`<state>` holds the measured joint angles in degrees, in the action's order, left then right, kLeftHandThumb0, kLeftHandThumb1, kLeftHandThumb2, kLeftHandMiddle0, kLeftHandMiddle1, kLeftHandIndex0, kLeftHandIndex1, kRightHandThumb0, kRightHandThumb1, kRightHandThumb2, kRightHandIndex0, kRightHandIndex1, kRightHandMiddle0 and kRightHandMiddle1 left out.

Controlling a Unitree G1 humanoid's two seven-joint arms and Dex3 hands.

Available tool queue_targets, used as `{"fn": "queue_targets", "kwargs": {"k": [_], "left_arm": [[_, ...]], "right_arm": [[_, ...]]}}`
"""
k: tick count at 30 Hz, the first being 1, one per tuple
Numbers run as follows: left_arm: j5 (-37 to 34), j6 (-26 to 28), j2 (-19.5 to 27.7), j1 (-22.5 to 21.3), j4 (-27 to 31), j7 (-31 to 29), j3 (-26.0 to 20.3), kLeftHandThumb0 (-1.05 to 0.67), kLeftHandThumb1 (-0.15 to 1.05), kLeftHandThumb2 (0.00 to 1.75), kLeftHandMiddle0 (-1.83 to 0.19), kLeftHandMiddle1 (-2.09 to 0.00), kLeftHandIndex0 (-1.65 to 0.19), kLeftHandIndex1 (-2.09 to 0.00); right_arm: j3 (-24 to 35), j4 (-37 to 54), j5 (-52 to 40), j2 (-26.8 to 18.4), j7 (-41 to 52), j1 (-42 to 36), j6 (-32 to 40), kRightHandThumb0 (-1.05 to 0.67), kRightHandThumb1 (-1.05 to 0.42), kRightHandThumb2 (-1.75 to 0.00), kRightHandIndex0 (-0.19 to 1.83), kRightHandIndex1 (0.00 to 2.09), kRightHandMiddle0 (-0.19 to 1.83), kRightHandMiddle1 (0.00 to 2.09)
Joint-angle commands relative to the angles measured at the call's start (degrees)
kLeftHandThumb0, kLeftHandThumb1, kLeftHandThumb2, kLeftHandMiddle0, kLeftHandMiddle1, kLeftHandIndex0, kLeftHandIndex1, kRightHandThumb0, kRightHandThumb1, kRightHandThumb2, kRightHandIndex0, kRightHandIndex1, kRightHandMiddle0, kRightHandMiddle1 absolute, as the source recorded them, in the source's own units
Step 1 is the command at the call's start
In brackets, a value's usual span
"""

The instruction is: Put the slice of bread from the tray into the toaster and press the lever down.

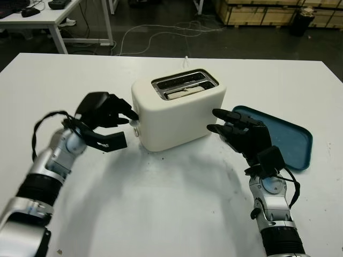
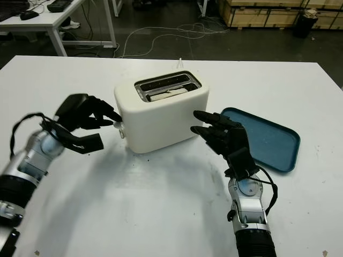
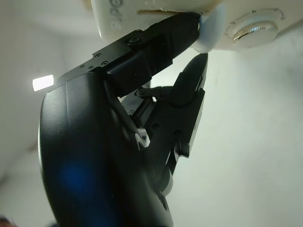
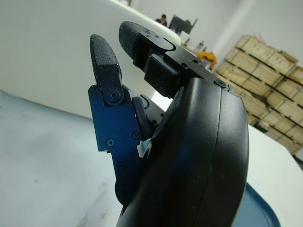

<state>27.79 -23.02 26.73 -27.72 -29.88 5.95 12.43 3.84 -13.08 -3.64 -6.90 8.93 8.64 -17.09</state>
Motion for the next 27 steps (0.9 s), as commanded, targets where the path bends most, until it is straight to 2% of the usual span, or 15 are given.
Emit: {"fn": "queue_targets", "kwargs": {"k": [1, 5, 7, 11, 19, 22, 27], "left_arm": [[3.3, 0.9, -13.6, 5.7, -4.3, -4.8, 11.9, -0.12, 0.92, 0.06, -0.78, -1.23, -1.15, 0.0], [3.9, 0.7, -13.5, 5.7, -5.1, -2.4, 13.1, -0.1, 0.92, 0.05, -0.78, -1.27, -1.14, 0.0], [4.3, 2.1, -13.3, 5.7, -4.6, -2.5, 13.3, -0.12, 0.92, 0.08, -0.74, -1.3, -1.13, 0.0], [3.7, 1.6, -12.9, 5.7, -4.7, -2.2, 12.8, -0.12, 0.91, 0.07, -0.73, -1.39, -1.16, -0.02], [3.1, 2.3, -12.1, 5.0, -3.6, -3.8, 12.4, -0.12, 0.92, 0.04, -0.72, -1.37, -1.15, -0.01], [2.9, 1.8, -11.6, 4.6, -3.4, -3.8, 12.0, -0.1, 0.92, 0.05, -0.73, -1.25, -1.16, -0.01], [2.7, 2.5, -10.7, 3.6, -2.3, -4.5, 11.4, -0.13, 0.92, 0.06, -0.72, -1.26, -1.14, 0.0]], "right_arm": [[0.1, 0.2, -0.4, 0.1, 0.1, -0.2, 0.4, -0.47, -0.92, 0.0, 1.13, 0.14, 1.04, 0.0], [0.1, -0.4, -0.2, 0.1, 0.0, -0.1, 0.0, -0.47, -0.92, 0.0, 1.12, 0.14, 1.04, 0.0], [0.0, -0.3, -0.2, 0.2, 0.0, -0.1, 0.1, -0.47, -0.92, 0.0, 1.12, 0.14, 1.04, 0.0], [-0.1, -0.5, -0.2, 0.2, 0.1, 0.0, 0.0, -0.46, -0.92, 0.0, 1.13, 0.15, 1.04, 0.0], [-0.2, -0.3, 0.2, 0.1, -0.2, 0.0, 0.2, -0.47, -0.92, 0.0, 1.12, 0.15, 1.04, 0.0], [-0.1, -0.3, -0.1, 0.2, 0.0, 0.0, 0.3, -0.47, -0.92, 0.0, 1.12, 0.16, 1.04, 0.0], [0.0, -0.3, -0.2, 0.2, 0.0, 0.1, 0.3, -0.48, -0.92, 0.0, 1.12, 0.16, 1.04, 0.0]]}}
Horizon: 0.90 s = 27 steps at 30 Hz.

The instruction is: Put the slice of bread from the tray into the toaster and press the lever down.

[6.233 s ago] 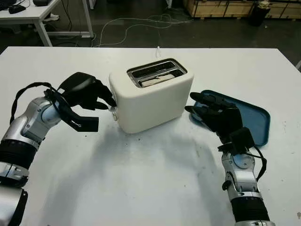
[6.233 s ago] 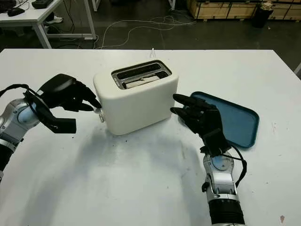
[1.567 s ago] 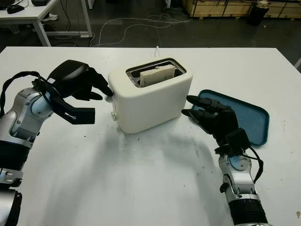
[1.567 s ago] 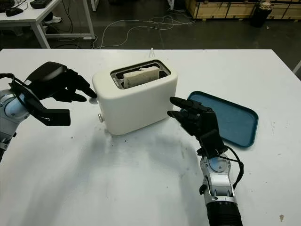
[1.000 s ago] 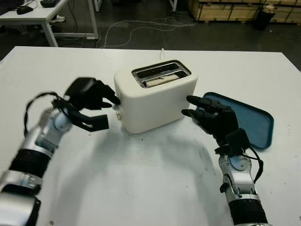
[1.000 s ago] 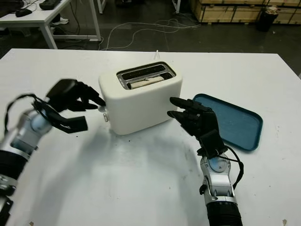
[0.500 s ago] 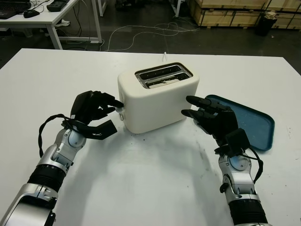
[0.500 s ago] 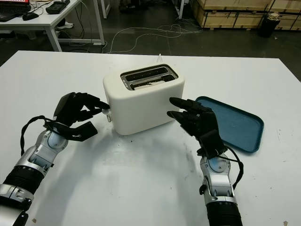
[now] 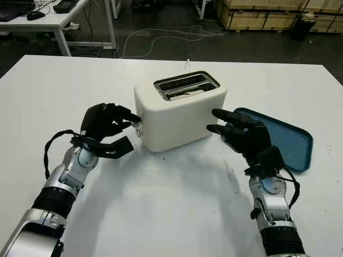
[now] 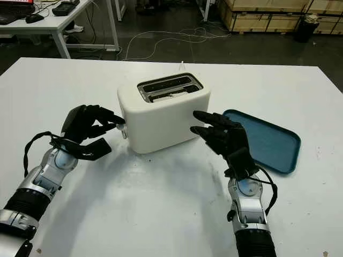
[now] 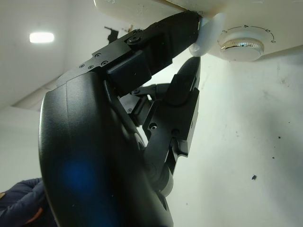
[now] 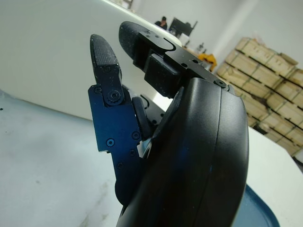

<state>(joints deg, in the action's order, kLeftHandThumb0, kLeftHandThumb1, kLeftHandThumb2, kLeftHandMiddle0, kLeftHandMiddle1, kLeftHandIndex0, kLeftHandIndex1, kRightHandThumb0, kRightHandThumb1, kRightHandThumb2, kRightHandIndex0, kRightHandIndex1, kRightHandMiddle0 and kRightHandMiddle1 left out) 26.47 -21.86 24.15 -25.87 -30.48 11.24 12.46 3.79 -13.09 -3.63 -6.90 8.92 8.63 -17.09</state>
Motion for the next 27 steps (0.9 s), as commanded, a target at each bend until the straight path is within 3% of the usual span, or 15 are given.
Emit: {"fn": "queue_targets", "kwargs": {"k": [1, 7, 10, 15, 18, 27], "left_arm": [[4.4, 1.0, -7.8, 1.7, -1.3, -9.3, 11.4, -0.13, 0.92, 0.05, -0.72, -1.35, -1.15, -0.01], [3.6, 2.6, -10.0, 3.7, -0.8, -6.4, 10.8, -0.13, 0.91, 0.03, -0.75, -1.4, -1.18, -0.02], [3.5, 5.0, -13.0, 5.0, -4.0, -4.2, 11.0, -0.07, 0.89, 0.01, -0.82, -1.13, -1.19, -0.03], [3.9, 5.2, -16.4, 5.3, -13.2, -0.7, 12.3, -0.03, 0.83, 0.0, -0.87, -1.05, -1.22, -0.04], [4.0, 5.6, -17.6, 5.6, -16.6, 0.3, 13.4, 0.02, 0.8, 0.0, -0.94, -0.91, -1.25, -0.05], [3.2, 5.5, -18.2, 6.3, -19.0, 2.2, 14.0, -0.03, 0.81, 0.01, -0.93, -0.91, -1.25, -0.05]], "right_arm": [[0.0, -0.3, -0.2, 0.2, 0.0, 0.1, 0.3, -0.48, -0.92, 0.0, 1.12, 0.16, 1.04, 0.0], [0.1, -0.3, -0.2, 0.1, 0.0, 0.0, 0.3, -0.48, -0.91, 0.0, 1.12, 0.17, 1.05, 0.0], [0.1, -0.4, -0.1, 0.0, 0.1, 0.0, 0.3, -0.49, -0.92, 0.0, 1.12, 0.17, 1.05, 0.0], [0.3, -0.5, 0.0, -0.3, 0.0, -0.2, 0.0, -0.49, -0.92, 0.0, 1.11, 0.17, 1.05, 0.0], [0.5, -0.6, -0.2, -0.4, 0.1, -0.2, -0.2, -0.48, -0.92, 0.0, 1.11, 0.17, 1.04, 0.0], [0.4, -0.9, -0.1, -0.4, 0.2, 0.1, 0.0, -0.48, -0.92, 0.0, 1.11, 0.18, 1.04, 0.0]]}}
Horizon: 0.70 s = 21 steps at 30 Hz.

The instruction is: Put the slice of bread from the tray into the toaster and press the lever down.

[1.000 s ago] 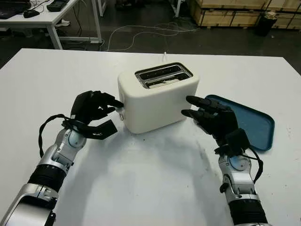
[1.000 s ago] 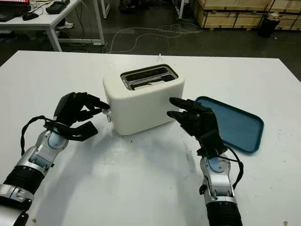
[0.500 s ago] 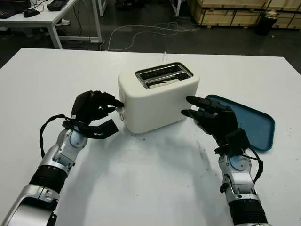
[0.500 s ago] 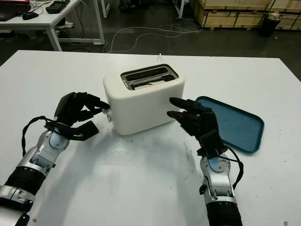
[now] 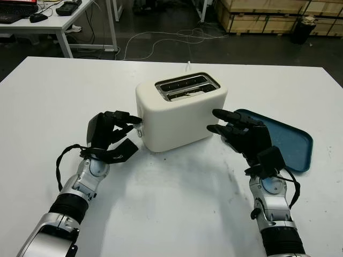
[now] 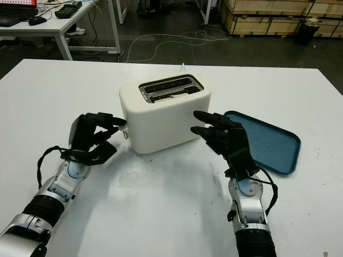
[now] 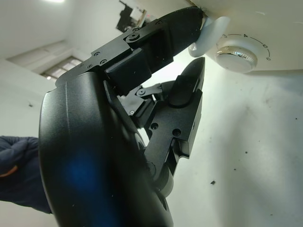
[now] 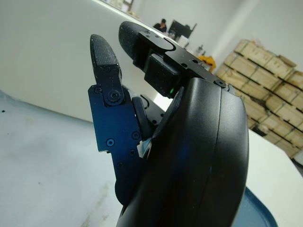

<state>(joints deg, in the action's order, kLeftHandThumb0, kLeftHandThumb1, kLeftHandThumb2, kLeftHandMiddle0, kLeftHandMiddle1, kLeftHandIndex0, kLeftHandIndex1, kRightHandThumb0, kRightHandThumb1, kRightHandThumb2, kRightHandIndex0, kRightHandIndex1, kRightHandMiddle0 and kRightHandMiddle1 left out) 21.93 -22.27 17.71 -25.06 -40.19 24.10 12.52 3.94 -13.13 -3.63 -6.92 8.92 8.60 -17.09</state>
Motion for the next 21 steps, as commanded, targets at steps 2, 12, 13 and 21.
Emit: {"fn": "queue_targets", "kwargs": {"k": [2, 12, 13, 21], "left_arm": [[7.4, 6.6, -11.9, 5.4, -9.2, -10.8, 13.7, -0.04, 0.82, 0.01, -0.91, -0.91, -1.25, -0.05], [7.6, 7.0, -12.0, 5.7, -9.2, -10.2, 13.9, -0.03, 0.82, 0.0, -0.9, -0.95, -1.24, -0.04], [7.6, 6.9, -11.9, 5.7, -9.1, -10.3, 14.0, -0.03, 0.82, 0.0, -0.9, -0.95, -1.24, -0.04], [7.3, 5.0, -5.3, 6.0, 1.1, -11.0, 12.1, -0.04, 0.81, 0.0, -0.92, -0.98, -1.26, -0.04]], "right_arm": [[0.3, -1.0, -0.2, -0.3, 0.3, 0.2, -0.1, -0.48, -0.92, 0.0, 1.11, 0.18, 1.05, 0.0], [0.3, -1.1, 0.0, -0.6, 0.4, 0.2, -0.3, -0.48, -0.92, 0.0, 1.11, 0.19, 1.04, 0.0], [0.2, -1.0, 0.0, -0.5, 0.3, 0.2, -0.2, -0.48, -0.92, 0.0, 1.11, 0.19, 1.04, 0.0], [0.2, -0.8, -0.1, -0.5, 0.5, 0.1, -0.1, -0.49, -0.92, 0.0, 1.1, 0.19, 1.04, 0.0]]}}
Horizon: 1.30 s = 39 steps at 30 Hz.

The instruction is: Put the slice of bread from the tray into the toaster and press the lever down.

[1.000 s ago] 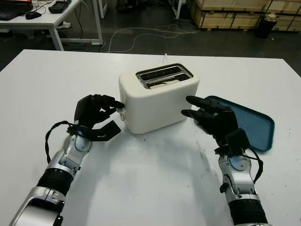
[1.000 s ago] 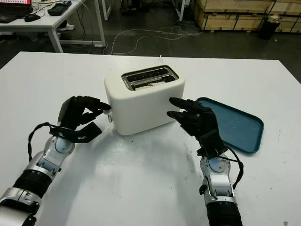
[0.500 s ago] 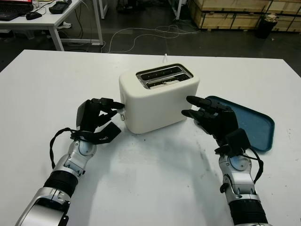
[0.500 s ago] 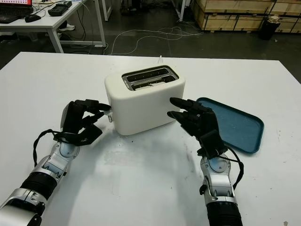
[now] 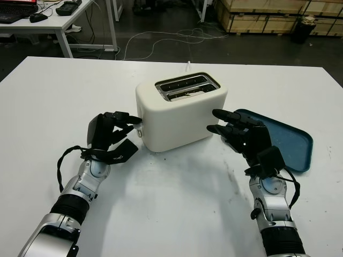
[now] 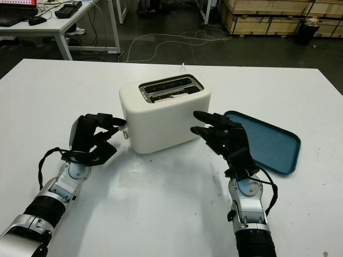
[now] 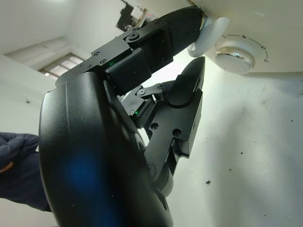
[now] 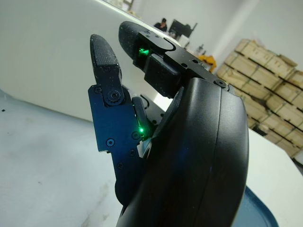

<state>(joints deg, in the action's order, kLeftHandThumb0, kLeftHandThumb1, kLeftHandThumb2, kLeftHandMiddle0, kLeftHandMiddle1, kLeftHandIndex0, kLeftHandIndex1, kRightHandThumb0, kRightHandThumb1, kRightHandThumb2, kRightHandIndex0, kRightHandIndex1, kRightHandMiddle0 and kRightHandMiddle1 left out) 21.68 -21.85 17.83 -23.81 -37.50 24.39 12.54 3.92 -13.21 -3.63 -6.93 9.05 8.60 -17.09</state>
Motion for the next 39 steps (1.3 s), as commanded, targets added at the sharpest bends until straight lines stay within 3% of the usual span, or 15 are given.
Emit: {"fn": "queue_targets", "kwargs": {"k": [1, 4, 8, 12, 16, 25, 39], "left_arm": [[7.4, 4.4, -4.4, 5.0, 0.4, -11.0, 11.5, -0.04, 0.81, 0.0, -0.88, -1.17, -1.25, -0.04], [5.1, 7.2, -1.8, 6.4, 8.5, -12.0, 9.0, -0.09, 0.82, 0.01, -0.77, -1.4, -1.23, -0.03], [4.4, 9.0, 1.6, 8.3, 18.8, -11.1, 6.4, -0.03, 0.8, 0.0, -0.86, -1.26, -1.24, -0.04], [3.1, 8.6, 3.8, 9.2, 24.5, -12.4, 3.5, -0.03, 0.8, 0.0, -0.82, -1.38, -1.25, -0.04], [3.0, 9.3, 5.3, 9.5, 28.6, -13.6, 1.5, -0.03, 0.79, 0.0, -0.88, -1.22, -1.25, -0.04], [5.8, 10.8, 8.0, 9.4, 34.5, -16.2, -3.2, -0.07, 0.79, 0.0, -0.94, -1.35, -1.25, -0.04], [6.1, 13.0, 8.4, 10.7, 41.8, -17.6, -10.3, -0.07, 0.8, 0.0, -0.89, -1.36, -1.26, -0.04]], "right_arm": [[0.2, -0.8, 0.0, -0.6, 0.4, 0.1, -0.2, -0.49, -0.92, 0.0, 1.1, 0.19, 1.04, 0.0], [0.2, -0.6, 0.0, -0.5, 0.4, 0.2, 0.2, -0.49, -0.92, 0.0, 1.1, 0.19, 1.05, 0.0], [0.1, -0.4, -0.1, -0.4, 0.5, 0.2, 0.5, -0.49, -0.91, 0.0, 1.1, 0.2, 1.05, 0.0], [0.1, -0.5, -0.2, -0.4, 0.6, 0.2, 0.4, -0.49, -0.91, 0.0, 1.1, 0.2, 1.05, 0.0], [0.2, -0.4, -0.2, -0.4, 0.7, 0.2, 0.4, -0.48, -0.91, 0.0, 1.1, 0.2, 1.05, 0.0], [0.2, -0.4, -0.6, -0.2, 0.9, 0.2, 0.5, -0.47, -0.91, 0.0, 1.1, 0.21, 1.05, 0.0], [0.1, 0.5, -0.4, -0.1, 1.0, 0.1, 1.6, -0.47, -0.91, 0.0, 1.1, 0.22, 1.05, 0.0]]}}
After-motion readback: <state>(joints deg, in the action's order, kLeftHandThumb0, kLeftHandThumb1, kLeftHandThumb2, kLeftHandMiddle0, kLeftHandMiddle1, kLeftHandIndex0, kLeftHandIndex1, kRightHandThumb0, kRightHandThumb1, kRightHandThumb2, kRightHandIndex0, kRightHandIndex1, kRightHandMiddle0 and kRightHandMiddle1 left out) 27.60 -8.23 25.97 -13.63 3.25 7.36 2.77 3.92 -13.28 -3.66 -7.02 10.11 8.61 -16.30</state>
